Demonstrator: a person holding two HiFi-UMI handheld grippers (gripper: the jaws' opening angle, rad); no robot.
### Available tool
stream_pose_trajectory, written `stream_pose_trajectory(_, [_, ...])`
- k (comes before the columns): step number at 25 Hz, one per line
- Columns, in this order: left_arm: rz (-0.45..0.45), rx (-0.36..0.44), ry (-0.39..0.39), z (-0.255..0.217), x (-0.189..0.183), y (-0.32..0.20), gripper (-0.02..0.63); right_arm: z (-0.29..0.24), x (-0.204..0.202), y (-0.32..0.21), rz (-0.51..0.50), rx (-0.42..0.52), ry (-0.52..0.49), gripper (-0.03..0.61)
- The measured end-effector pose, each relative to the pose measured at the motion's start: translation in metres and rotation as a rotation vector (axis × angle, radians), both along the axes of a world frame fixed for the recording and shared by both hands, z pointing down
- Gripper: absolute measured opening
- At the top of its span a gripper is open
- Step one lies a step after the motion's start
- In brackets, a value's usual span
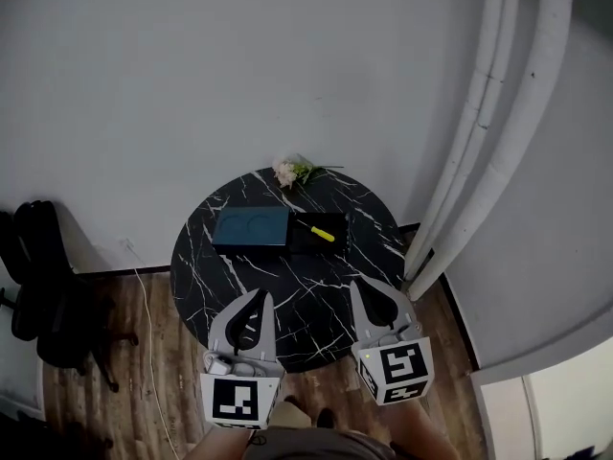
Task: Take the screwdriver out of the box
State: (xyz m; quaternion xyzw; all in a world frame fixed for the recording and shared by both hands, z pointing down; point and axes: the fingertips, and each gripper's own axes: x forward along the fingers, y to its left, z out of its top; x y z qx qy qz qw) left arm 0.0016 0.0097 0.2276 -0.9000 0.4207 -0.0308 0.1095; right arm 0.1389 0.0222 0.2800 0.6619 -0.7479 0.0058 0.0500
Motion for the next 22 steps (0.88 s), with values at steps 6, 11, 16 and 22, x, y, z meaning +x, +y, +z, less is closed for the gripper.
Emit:
stream_pose_trajectory(6, [-0.019, -0.003, -0.003, 0.001, 0.0, -0.023, 0.0, -0.001, 0.005, -0.025, -0.006, 0.006, -0.002, 0.026])
stream_pose_trajectory(11, [-0.023, -0.032, -0.001, 0.013, 0.003, -0.053, 0.0, 0.012, 0.006, -0.051, -0.013, -0.028, -0.014, 0.025])
stream_pose_trajectory(16, [-0.014, -0.052, 0.001, 0.021, 0.006, -0.09, 0.0, 0.024, 0.007, -0.086, -0.008, -0.062, -0.017, 0.025])
stream_pose_trajectory(22, [-0.014, -0.073, 0.02, 0.03, 0.007, -0.139, 0.0, 0.034, 0.008, -0.133, -0.011, -0.095, -0.004, 0.026])
